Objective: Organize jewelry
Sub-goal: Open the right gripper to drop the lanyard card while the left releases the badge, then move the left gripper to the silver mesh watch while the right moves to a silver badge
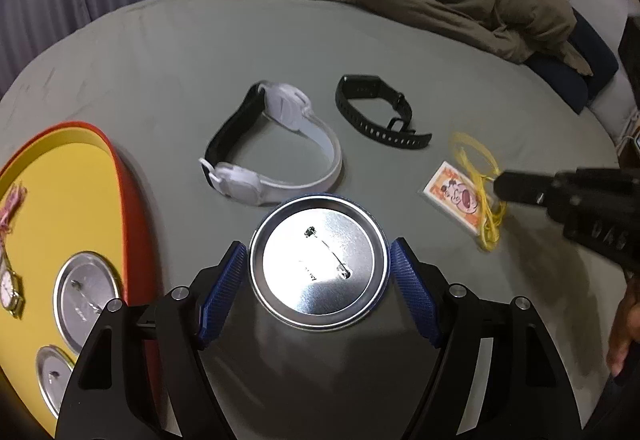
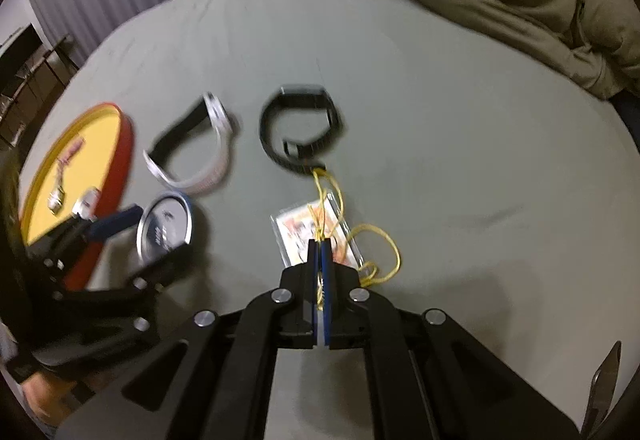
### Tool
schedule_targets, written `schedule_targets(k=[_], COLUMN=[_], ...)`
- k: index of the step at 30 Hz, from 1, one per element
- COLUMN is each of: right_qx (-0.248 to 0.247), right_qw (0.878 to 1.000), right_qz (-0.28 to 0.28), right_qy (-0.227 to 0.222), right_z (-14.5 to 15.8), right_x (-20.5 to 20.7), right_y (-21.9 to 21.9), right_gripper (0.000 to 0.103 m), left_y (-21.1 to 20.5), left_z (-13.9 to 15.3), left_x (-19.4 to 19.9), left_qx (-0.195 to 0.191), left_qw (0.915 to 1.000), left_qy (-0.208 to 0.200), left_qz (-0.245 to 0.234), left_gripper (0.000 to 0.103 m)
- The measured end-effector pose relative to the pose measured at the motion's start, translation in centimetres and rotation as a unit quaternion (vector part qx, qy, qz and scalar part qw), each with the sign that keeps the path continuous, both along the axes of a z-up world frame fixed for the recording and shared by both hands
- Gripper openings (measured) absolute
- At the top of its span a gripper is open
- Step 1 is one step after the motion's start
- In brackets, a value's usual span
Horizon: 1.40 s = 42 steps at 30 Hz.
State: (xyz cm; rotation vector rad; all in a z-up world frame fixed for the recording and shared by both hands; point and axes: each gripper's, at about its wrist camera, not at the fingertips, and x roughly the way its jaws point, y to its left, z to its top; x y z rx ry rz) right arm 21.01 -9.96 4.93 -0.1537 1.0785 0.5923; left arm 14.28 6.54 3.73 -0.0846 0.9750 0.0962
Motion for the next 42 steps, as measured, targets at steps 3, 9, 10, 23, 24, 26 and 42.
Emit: schedule_targets(k=[3,9,10,23,24,26,42], right_qx=[-0.007,0.001,0.002,0.013,0.014,0.02,0.067], right_qw=[1.0,1.0,1.0,0.999,0.999,0.999,0.988], right_qz=[0.004,0.001,0.001,0.005,0.004,0.001,0.137], right_qy=[0.011,0.022,0.024,0.032,0.03,0.025,-0.023], right_z=[-1.2,-2.0,-2.0,-0.9,-0.6,0.0,8.0], right_x=[-0.2,-0.3,-0.3,-0.8,-0.7,-0.6,-3.9], right_y=[0.2,-0.3,-0.4,-1.4,-1.5,-1.4,9.6], right_gripper=[0.003,0.002,0.002,0.087,0.087,0.087,0.089], left_y=[0.2,0.2,0.1,0.5,0.7,1.7,14.0], left_z=[-0.1,-0.6,-0.8,0.0,0.2,1.1,6.9], left_x=[-0.1,0.0,0.0,-0.4,-0.5,-0.8,-4.9], left_qx=[-0.001,0.001,0.005,0.036,0.032,0.021,-0.037], left_qw=[1.0,1.0,1.0,0.9989,0.9989,0.9984,0.9803], left_qy=[-0.002,0.0,0.001,-0.006,-0.008,-0.015,-0.03], left_qz=[0.001,0.005,0.006,0.029,0.033,0.051,0.192], left_gripper=[0.072,0.072,0.073,0.097,0.097,0.097,0.098])
